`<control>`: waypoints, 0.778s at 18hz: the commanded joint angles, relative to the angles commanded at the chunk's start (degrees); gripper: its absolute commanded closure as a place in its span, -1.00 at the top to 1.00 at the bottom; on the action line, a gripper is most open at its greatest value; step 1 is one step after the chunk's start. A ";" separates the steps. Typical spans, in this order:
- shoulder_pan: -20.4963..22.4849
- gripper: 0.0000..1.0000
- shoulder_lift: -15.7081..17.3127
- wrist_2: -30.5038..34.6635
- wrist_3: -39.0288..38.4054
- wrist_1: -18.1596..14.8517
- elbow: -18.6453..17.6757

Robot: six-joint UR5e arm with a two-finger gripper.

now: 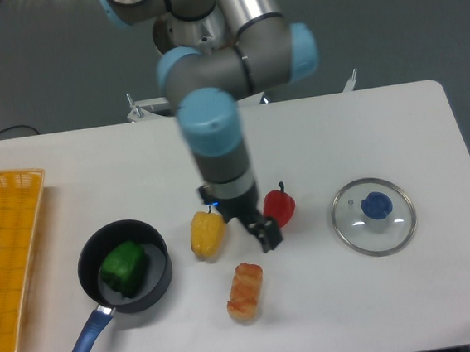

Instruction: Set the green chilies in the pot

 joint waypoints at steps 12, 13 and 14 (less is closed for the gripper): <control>6.60 1.00 -0.26 2.46 7.04 -5.45 0.00; 6.78 1.00 -0.26 2.46 7.04 -5.54 0.00; 6.78 1.00 -0.26 2.46 7.04 -5.98 0.35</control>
